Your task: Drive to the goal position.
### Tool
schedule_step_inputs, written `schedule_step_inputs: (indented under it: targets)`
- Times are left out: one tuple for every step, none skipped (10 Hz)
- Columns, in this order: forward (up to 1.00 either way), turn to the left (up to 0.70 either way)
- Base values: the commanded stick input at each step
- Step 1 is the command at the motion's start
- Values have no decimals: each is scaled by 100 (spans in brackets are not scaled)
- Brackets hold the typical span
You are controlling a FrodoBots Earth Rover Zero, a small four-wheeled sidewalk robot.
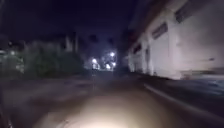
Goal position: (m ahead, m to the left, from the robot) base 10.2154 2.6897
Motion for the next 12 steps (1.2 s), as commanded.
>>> schedule_step_inputs:
  targets:
    - [70, 0]
    - [70, 0]
    - [70, 0]
    - [70, 0]
    - [70, 0]
    - [70, 0]
    - [70, 0]
    - [70, 0]
    - [70, 0]
    - [70, 0]
    - [70, 0]
    - [70, 0]
